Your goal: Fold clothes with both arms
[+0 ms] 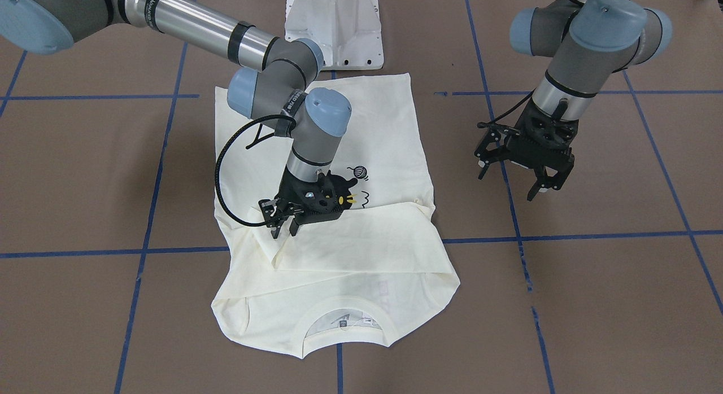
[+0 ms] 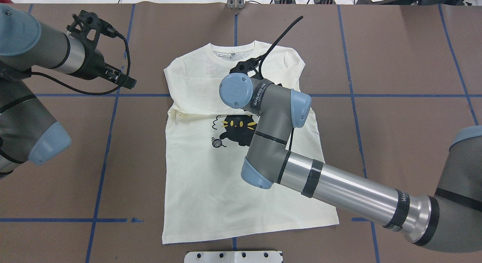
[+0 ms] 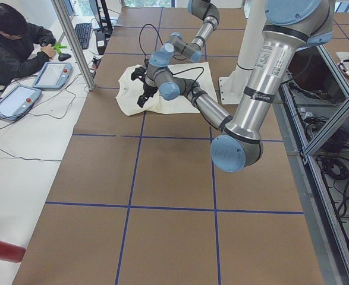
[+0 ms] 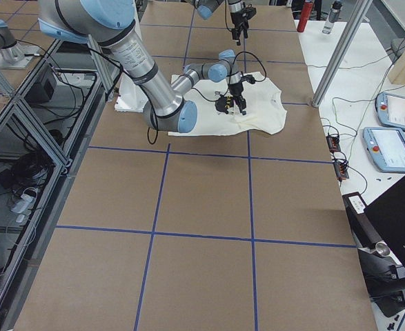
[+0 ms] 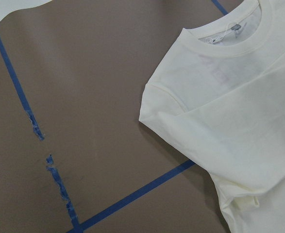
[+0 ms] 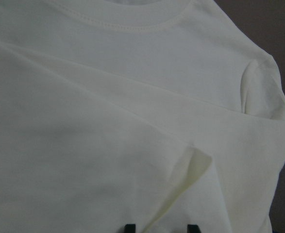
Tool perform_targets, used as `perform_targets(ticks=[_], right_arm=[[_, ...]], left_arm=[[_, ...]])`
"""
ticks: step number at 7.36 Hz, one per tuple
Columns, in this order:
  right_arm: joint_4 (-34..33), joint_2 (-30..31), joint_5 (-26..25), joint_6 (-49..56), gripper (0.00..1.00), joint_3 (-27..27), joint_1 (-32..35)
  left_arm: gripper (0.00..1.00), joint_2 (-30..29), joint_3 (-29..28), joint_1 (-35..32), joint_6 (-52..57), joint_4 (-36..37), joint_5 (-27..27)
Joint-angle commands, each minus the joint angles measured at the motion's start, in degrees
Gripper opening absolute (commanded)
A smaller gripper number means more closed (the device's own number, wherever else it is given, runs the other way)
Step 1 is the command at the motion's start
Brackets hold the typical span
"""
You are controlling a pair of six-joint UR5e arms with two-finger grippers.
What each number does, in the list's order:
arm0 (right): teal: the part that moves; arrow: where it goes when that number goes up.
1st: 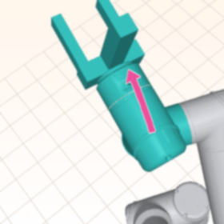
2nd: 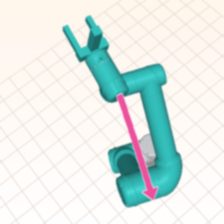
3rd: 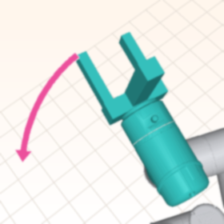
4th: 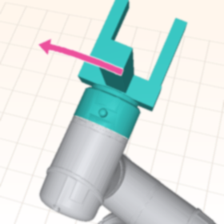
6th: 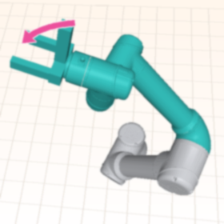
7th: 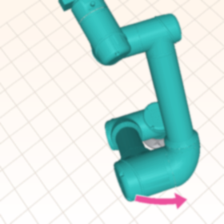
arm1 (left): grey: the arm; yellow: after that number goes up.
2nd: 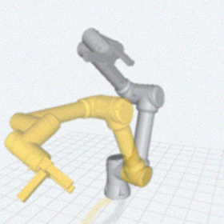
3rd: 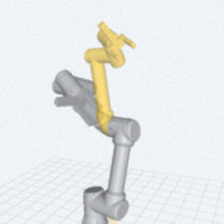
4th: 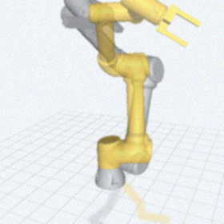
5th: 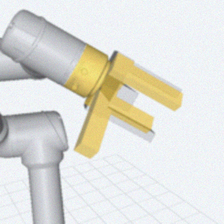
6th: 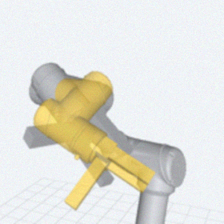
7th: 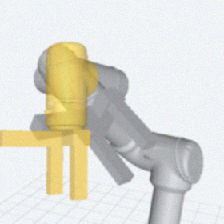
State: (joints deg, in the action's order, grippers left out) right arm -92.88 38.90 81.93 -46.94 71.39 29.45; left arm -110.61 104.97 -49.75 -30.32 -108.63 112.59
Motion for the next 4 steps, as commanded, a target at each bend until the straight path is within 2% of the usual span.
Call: perform_targets(ticks=[1,2,4], right_arm=[[-0.02,0.22,-0.11,0.36,0.31,-0.02,-0.01],[-0.02,0.13,-0.02,2.02,0.0,0.16,0.25],[-0.02,0.13,0.07,3.61,0.0,0.59,1.39]], left_arm=[[1.0,-0.13,-0.03,0.0,0.0,0.0,0.0],[1.0,-0.22,-0.03,0.0,0.0,0.0,0.0],[1.0,-0.31,-0.12,-0.09,-0.09,0.0,0.0]])
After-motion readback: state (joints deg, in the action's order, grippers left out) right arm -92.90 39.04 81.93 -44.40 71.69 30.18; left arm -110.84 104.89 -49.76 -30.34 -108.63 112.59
